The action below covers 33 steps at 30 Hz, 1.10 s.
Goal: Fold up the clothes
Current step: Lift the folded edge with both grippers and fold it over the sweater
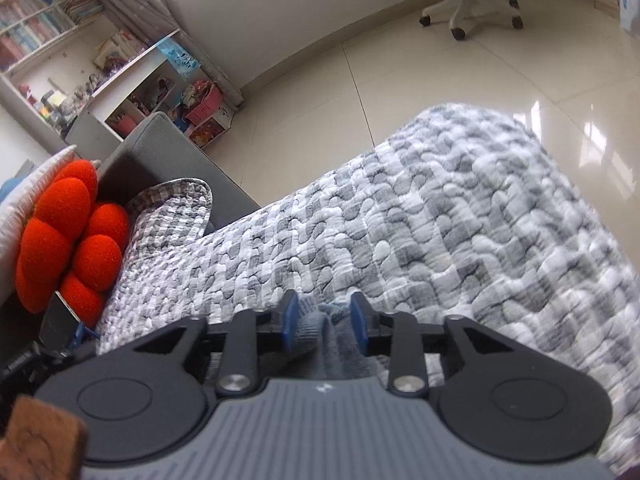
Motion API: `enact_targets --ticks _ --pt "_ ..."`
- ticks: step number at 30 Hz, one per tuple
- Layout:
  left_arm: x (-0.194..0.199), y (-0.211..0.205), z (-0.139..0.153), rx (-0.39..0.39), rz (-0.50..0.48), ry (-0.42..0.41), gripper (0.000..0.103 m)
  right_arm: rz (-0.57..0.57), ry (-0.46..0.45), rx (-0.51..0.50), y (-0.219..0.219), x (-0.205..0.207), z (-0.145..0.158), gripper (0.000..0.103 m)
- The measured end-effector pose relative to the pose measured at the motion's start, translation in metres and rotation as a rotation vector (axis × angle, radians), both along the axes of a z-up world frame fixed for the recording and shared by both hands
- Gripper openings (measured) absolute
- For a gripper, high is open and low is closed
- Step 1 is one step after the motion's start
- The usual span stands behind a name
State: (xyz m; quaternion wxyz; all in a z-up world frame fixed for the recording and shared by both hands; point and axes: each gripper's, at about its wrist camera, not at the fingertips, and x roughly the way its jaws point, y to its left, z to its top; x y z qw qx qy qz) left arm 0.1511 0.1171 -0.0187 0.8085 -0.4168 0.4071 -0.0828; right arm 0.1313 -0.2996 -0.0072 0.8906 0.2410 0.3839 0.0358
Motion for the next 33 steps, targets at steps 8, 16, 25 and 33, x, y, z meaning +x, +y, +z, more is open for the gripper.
enact_targets --ticks 8,16,25,33 --pt "0.002 -0.035 0.012 0.133 -0.211 -0.116 0.053 0.211 -0.13 -0.178 0.022 0.0 0.007 0.04" --pt "0.013 -0.047 0.002 0.182 -0.264 -0.103 0.048 0.316 -0.153 -0.194 0.03 -0.001 0.006 0.041" --pt "0.012 -0.049 0.0 0.211 -0.282 -0.096 0.027 0.39 -0.125 -0.218 0.035 -0.002 -0.005 0.042" --pt "0.006 -0.036 0.012 0.218 -0.236 -0.134 0.005 0.371 -0.186 -0.226 0.038 -0.009 0.012 0.018"
